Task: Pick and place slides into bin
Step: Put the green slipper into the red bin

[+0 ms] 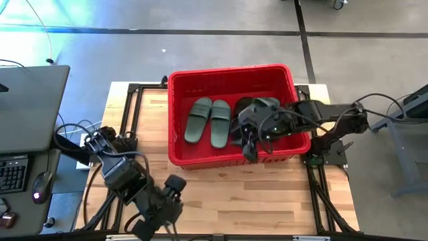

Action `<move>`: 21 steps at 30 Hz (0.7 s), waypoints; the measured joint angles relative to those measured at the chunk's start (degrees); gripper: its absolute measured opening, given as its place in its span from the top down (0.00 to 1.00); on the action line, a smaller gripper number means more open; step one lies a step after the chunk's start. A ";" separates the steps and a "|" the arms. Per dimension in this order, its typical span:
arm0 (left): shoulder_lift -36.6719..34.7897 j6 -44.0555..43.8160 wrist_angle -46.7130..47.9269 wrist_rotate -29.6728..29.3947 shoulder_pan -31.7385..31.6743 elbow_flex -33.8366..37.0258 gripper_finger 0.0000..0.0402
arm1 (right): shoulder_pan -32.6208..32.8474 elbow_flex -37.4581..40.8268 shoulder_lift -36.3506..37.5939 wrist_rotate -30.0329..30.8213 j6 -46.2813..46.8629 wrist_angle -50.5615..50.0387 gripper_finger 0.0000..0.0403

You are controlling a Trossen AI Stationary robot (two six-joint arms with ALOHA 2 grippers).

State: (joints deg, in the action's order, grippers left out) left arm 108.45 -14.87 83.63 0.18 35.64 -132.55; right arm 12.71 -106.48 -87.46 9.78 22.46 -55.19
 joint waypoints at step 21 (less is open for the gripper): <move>10.83 -6.22 -9.75 0.33 -0.28 -0.02 0.45 | 8.78 21.59 -0.79 -17.51 7.50 19.61 0.52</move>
State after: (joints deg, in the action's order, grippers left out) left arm 119.28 -21.09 73.88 0.52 35.36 -132.57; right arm 21.49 -84.90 -88.25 -7.73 29.96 -35.59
